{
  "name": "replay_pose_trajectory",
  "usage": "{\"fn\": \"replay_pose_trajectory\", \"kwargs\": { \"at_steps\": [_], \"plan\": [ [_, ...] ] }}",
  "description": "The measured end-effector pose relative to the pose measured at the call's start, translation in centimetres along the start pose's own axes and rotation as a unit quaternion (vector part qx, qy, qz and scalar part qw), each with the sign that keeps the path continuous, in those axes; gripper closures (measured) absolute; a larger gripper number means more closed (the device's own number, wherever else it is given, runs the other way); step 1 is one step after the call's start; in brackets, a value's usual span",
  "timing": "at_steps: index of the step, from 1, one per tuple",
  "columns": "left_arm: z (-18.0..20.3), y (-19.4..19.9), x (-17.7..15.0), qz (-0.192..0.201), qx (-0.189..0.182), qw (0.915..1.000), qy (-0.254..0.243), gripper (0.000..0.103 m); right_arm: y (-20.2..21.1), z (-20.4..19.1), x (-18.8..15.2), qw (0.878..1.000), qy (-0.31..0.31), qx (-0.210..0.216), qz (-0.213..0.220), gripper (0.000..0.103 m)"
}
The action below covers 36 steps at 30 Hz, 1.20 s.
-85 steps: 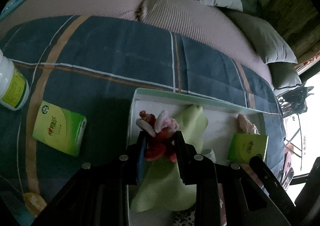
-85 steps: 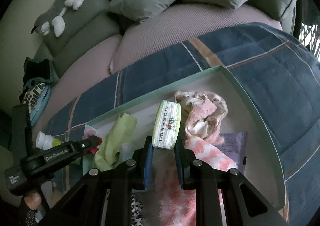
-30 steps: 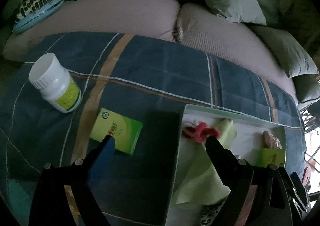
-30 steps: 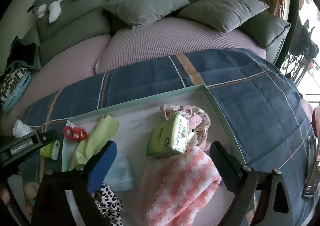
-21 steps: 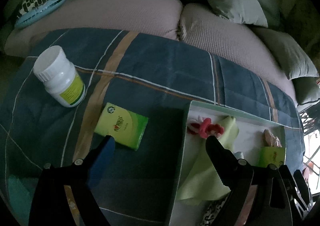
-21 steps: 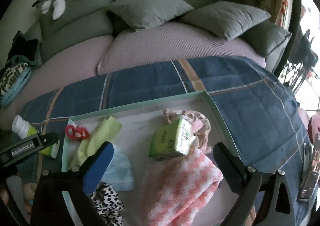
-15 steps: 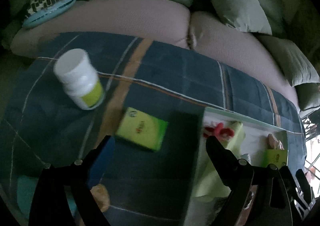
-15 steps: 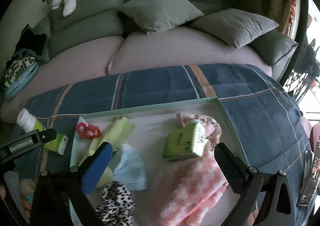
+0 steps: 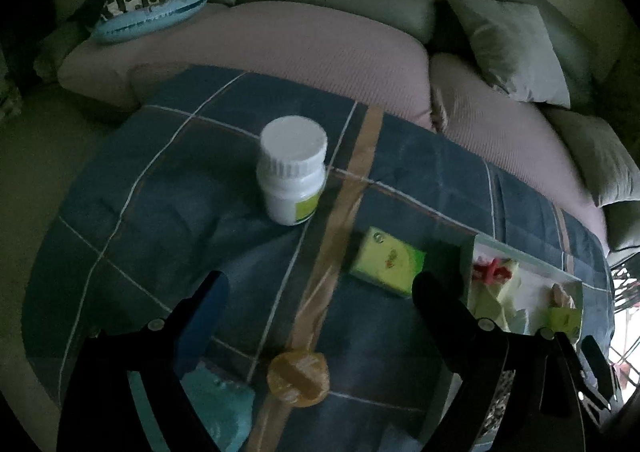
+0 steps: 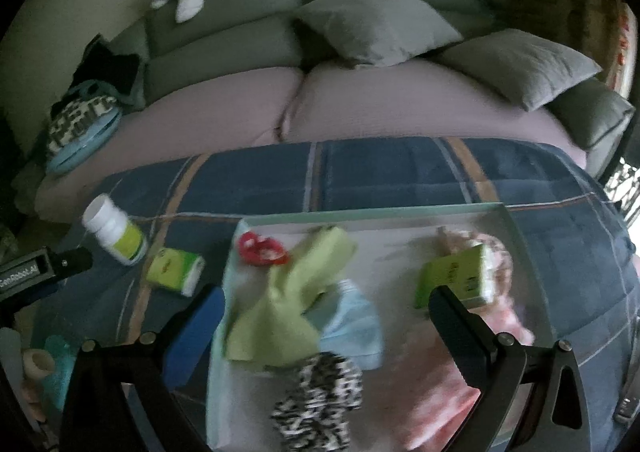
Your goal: Organize soft objects
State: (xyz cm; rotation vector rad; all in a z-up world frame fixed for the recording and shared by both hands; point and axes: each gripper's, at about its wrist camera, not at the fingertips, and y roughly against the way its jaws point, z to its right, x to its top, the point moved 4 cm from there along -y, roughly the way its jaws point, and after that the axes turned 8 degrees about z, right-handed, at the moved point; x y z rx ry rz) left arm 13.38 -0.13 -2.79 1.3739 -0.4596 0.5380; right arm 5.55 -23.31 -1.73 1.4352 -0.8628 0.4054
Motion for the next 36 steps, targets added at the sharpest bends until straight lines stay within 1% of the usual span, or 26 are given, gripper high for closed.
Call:
{"fn": "replay_pose_trajectory", "kwargs": {
  "at_steps": [5,7,8,10,14,17,20,22,26,29,32,33,34,35,36],
  "plan": [
    [0.0,-0.9,-0.9,-0.028,-0.007,0.9996,-0.006,0.010,-0.8,-2.6,-1.1,0.998,-0.001,0.047,-0.037,0.000],
    [0.2,-1.0,-1.4,-0.041,-0.018,0.9990,-0.011,0.010,-1.2,-3.6,-1.4,0.997,0.006,0.062,-0.050,0.000],
    [0.3,-1.1,-1.5,-0.050,-0.026,0.9983,-0.014,0.010,-1.3,-4.0,-1.6,0.996,0.012,0.064,-0.055,0.000],
    [0.4,-1.1,-1.7,-0.060,-0.031,0.9974,-0.023,0.010,-1.6,-4.7,-1.9,0.995,0.023,0.065,-0.065,0.000],
    [0.1,-0.8,-1.9,-0.072,-0.016,0.9953,-0.062,0.010,-1.8,-4.9,-2.1,0.995,0.026,0.068,-0.075,0.000],
    [-0.8,-0.6,-2.2,-0.083,-0.011,0.9946,-0.061,0.010,-1.8,-4.4,-2.2,0.994,0.019,0.062,-0.083,0.000],
    [-1.1,-1.1,-2.6,-0.102,-0.023,0.9924,-0.065,0.010,-1.7,-3.8,-2.0,0.995,0.012,0.055,-0.083,0.000],
    [-0.7,-1.6,-2.9,-0.126,-0.039,0.9876,-0.086,0.010,-1.6,-3.3,-1.8,0.995,0.007,0.050,-0.081,0.000],
    [0.1,-1.8,-3.5,-0.151,-0.035,0.9776,-0.142,0.010,-1.5,-2.4,-1.7,0.995,-0.009,0.051,-0.082,0.000],
    [0.4,-2.5,-3.9,-0.174,-0.045,0.9707,-0.160,0.010,-1.7,-2.2,-1.7,0.995,-0.018,0.054,-0.085,0.000],
    [0.6,-3.1,-4.2,-0.191,-0.039,0.9650,-0.175,0.011,-1.8,-2.0,-1.9,0.994,-0.022,0.052,-0.090,0.000],
    [0.8,-3.4,-4.3,-0.195,-0.033,0.9610,-0.194,0.011,-1.8,-1.9,-1.9,0.994,-0.023,0.050,-0.089,0.000],
    [1.0,-3.6,-4.3,-0.197,-0.029,0.9586,-0.203,0.013,-1.9,-1.8,-1.9,0.995,-0.025,0.048,-0.089,0.000],
    [1.2,-3.9,-4.4,-0.203,-0.026,0.9541,-0.219,0.017,-1.9,-1.6,-1.9,0.995,-0.027,0.047,-0.089,0.000],
    [1.4,-4.1,-4.4,-0.209,-0.026,0.9511,-0.226,0.019,-2.0,-1.5,-1.9,0.994,-0.029,0.046,-0.090,0.000]
  ]
}}
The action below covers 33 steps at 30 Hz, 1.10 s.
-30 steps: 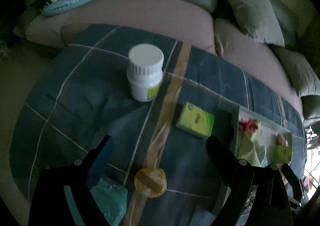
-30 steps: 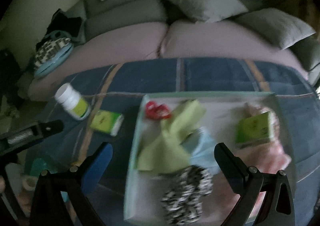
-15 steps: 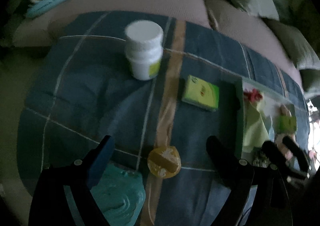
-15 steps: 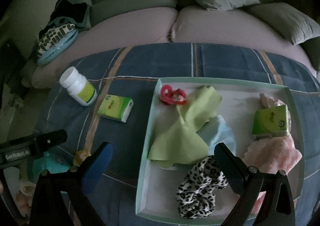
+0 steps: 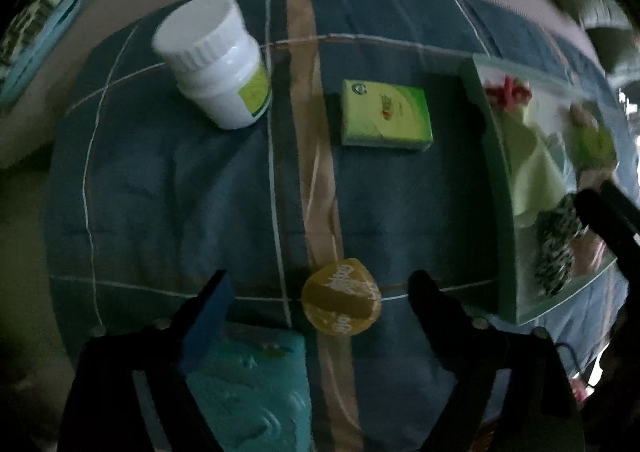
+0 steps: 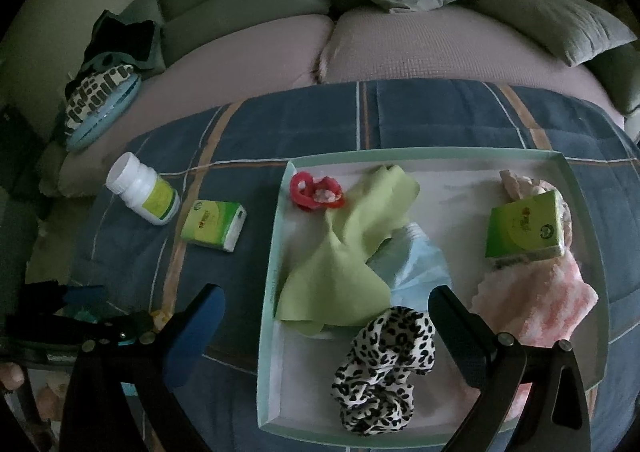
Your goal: Organize soft objects
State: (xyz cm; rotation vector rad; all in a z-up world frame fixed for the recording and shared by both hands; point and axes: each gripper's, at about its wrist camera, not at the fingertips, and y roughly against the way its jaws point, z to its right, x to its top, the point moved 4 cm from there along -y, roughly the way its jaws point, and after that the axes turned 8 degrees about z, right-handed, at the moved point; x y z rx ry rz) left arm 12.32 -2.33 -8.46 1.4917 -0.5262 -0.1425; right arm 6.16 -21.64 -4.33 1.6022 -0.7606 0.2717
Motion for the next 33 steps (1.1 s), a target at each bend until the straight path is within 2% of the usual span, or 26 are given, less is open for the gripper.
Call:
{"fn": "replay_pose_trajectory", "kwargs": {
  "at_steps": [2,9,13,15,17,19,23,33],
  "plan": [
    [0.3,-0.4,0.1,-0.015,-0.004,0.9998,-0.014,0.023,-0.2,0.2,0.0,1.000,-0.002,-0.002,-0.002,0.000],
    [1.4,-1.8,-0.3,-0.040,-0.012,0.9984,-0.039,0.023,-0.4,0.1,-0.2,1.000,-0.001,-0.003,-0.005,0.000],
    [1.9,-2.7,-0.8,-0.052,-0.003,0.9974,-0.051,0.023,-0.6,0.1,-0.3,1.000,-0.001,-0.003,-0.007,0.000],
    [2.2,-2.9,-0.8,-0.054,-0.001,0.9971,-0.054,0.026,-0.6,0.1,-0.3,1.000,-0.002,-0.004,-0.008,0.000],
    [2.9,-3.7,-0.4,-0.056,0.000,0.9970,-0.054,0.036,-0.6,0.2,-0.4,1.000,-0.002,-0.004,-0.009,0.000],
    [3.1,-3.8,-0.3,-0.057,-0.002,0.9970,-0.051,0.037,-0.7,0.2,-0.4,1.000,-0.003,-0.004,-0.010,0.000],
    [3.3,-3.9,-0.1,-0.054,-0.005,0.9974,-0.048,0.047,-0.7,0.2,-0.4,1.000,-0.003,-0.004,-0.010,0.000],
    [3.5,-4.7,-1.5,-0.047,-0.006,0.9980,-0.043,0.049,-0.7,0.3,-0.5,1.000,-0.003,-0.004,-0.011,0.000]
  ]
}}
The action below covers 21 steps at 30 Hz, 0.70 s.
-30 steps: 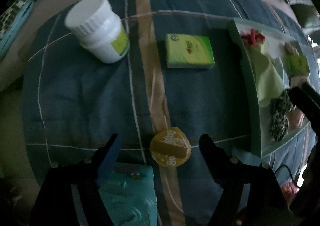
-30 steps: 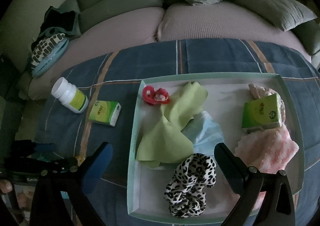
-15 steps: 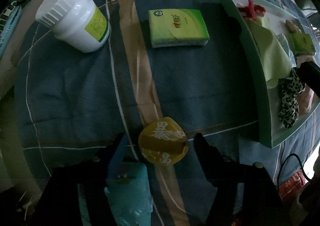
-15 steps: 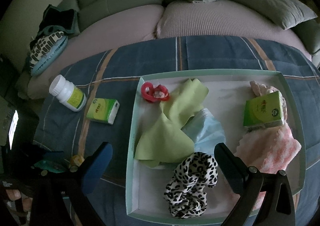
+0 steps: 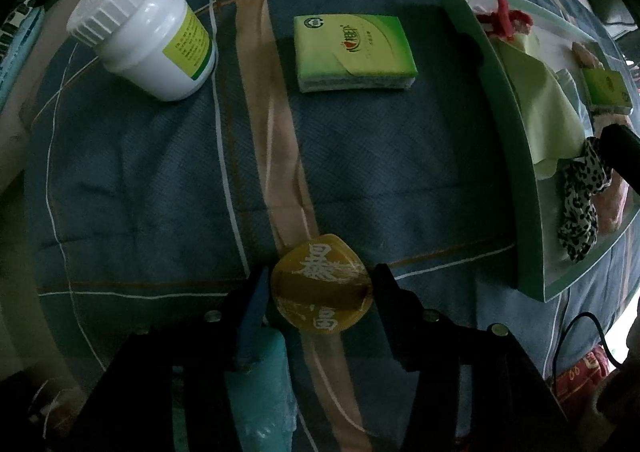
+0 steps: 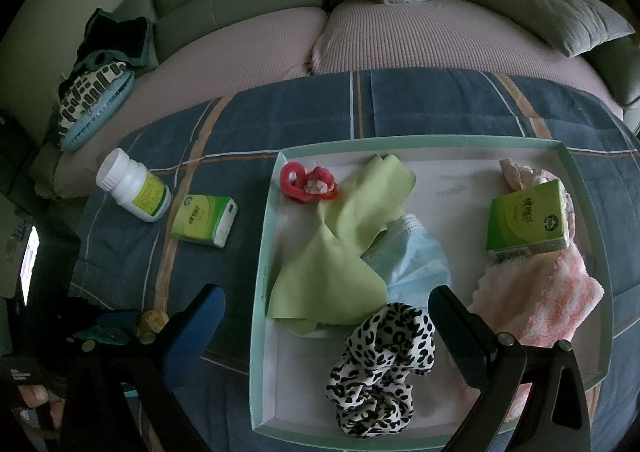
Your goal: Organize soft objects
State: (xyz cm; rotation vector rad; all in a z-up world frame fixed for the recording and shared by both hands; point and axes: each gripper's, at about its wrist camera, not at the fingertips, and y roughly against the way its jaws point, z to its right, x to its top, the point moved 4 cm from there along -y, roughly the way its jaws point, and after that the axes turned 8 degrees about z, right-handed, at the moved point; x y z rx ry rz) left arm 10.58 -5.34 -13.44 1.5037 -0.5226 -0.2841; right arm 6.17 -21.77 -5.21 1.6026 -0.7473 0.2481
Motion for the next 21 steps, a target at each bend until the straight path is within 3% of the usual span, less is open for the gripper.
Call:
{"fn": "replay_pose_trajectory", "kwargs": {
  "at_steps": [5,10,21],
  "plan": [
    [-1.4,1.6,-0.2,0.029,-0.032,0.9982,0.043,0.049,0.0,0.0,0.0,1.000,-0.001,0.000,0.001,0.000],
    [-2.3,3.1,-0.1,0.070,-0.059,0.9907,0.100,0.049,0.0,0.0,0.0,1.000,-0.001,-0.001,0.001,0.000],
    [-3.5,6.6,1.0,0.157,-0.081,0.9574,0.228,0.049,-0.2,0.2,0.0,1.000,0.000,-0.003,-0.001,0.000]
  ]
}}
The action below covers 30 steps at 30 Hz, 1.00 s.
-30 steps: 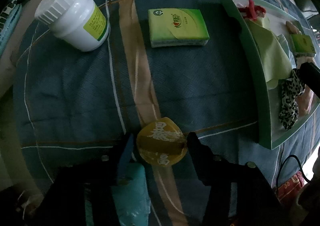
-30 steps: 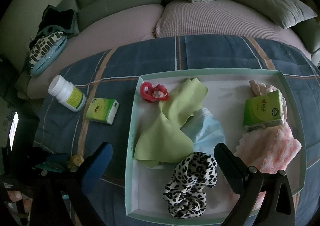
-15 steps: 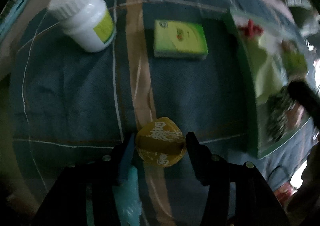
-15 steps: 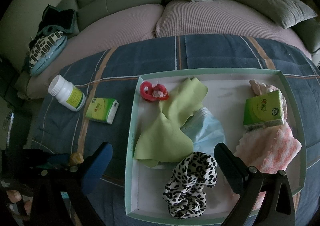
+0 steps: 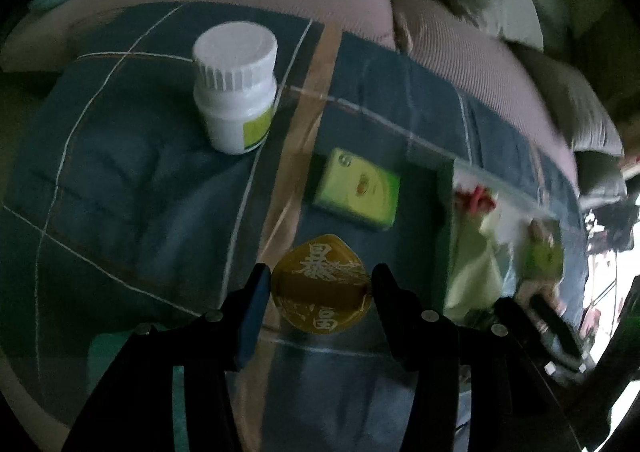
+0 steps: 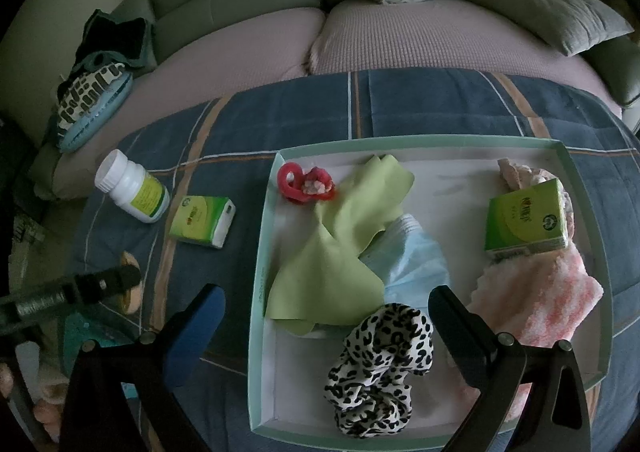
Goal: Organize soft objects
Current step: 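Reach the right tool to the green tissue pack and grasp it while the left tool holds the charm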
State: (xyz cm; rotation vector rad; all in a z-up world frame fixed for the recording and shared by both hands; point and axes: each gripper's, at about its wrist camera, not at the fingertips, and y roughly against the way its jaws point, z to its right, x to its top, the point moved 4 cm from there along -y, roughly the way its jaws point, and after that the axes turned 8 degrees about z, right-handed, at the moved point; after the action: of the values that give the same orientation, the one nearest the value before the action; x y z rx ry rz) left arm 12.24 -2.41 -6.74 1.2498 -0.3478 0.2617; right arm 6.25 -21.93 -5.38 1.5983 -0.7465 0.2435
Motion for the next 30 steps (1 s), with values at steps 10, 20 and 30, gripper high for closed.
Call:
{"fn": "replay_pose_trajectory", "kwargs": {
  "at_steps": [10,20,30],
  "plan": [
    [0.9,-1.1,0.7,0.028,0.034,0.9989,0.016,0.049,-0.2,-0.6,-0.2,1.000,0.004,-0.005,0.006,0.000],
    [-0.6,-1.4,1.2,0.035,0.032,0.9983,0.034,0.049,0.3,-1.9,0.2,0.999,0.019,-0.009,0.031,0.000],
    [-3.1,-0.7,1.8,0.056,0.034,0.9956,0.067,0.049,0.9,-4.0,2.5,0.999,0.034,0.016,0.028,0.000]
  ]
}}
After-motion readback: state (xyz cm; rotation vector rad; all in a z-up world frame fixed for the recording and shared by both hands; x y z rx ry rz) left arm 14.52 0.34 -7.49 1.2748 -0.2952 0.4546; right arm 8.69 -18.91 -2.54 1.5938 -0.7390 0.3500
